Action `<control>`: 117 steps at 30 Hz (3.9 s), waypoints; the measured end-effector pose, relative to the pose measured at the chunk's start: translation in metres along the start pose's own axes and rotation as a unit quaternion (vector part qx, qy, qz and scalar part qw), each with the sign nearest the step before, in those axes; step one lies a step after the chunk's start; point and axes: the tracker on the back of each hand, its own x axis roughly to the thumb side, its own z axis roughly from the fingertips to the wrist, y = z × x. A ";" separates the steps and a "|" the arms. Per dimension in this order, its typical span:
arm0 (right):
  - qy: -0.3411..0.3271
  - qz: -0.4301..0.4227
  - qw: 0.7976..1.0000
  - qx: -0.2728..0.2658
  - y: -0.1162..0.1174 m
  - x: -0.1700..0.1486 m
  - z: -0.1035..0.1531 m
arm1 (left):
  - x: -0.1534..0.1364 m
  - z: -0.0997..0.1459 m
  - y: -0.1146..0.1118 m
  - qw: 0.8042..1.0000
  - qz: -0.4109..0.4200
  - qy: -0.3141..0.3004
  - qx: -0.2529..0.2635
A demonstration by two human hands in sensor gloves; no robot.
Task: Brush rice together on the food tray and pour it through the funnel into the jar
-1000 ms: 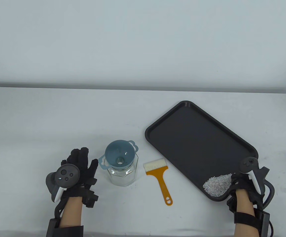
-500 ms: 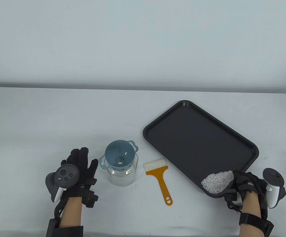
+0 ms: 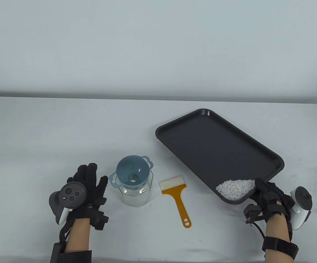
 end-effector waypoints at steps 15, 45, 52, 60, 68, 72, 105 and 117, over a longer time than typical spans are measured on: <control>-0.121 -0.083 0.988 0.046 0.057 0.050 0.019 | 0.046 -0.004 0.030 0.989 0.118 -0.054 0.076; -0.183 -0.085 0.962 0.186 0.207 0.097 0.042 | 0.137 -0.057 0.024 0.978 0.189 -0.007 -0.088; -0.159 -0.049 0.961 0.220 0.228 0.100 0.032 | 0.115 -0.064 0.032 0.960 0.265 0.022 -0.086; -0.146 0.006 0.962 0.229 0.263 0.097 0.024 | 0.077 -0.070 0.040 0.955 0.286 0.040 -0.068; -0.132 0.032 0.966 0.218 0.285 0.083 0.017 | 0.049 -0.070 0.040 0.957 0.286 0.045 -0.033; -0.128 0.034 0.967 0.216 0.290 0.076 0.016 | 0.039 -0.068 0.038 0.956 0.291 0.042 -0.017; -0.313 0.091 0.932 0.159 0.277 0.100 0.047 | 0.051 -0.041 0.043 0.969 0.222 -0.061 0.089; -0.328 0.098 0.926 0.160 0.277 0.100 0.049 | 0.054 -0.039 0.049 0.971 0.204 -0.075 0.102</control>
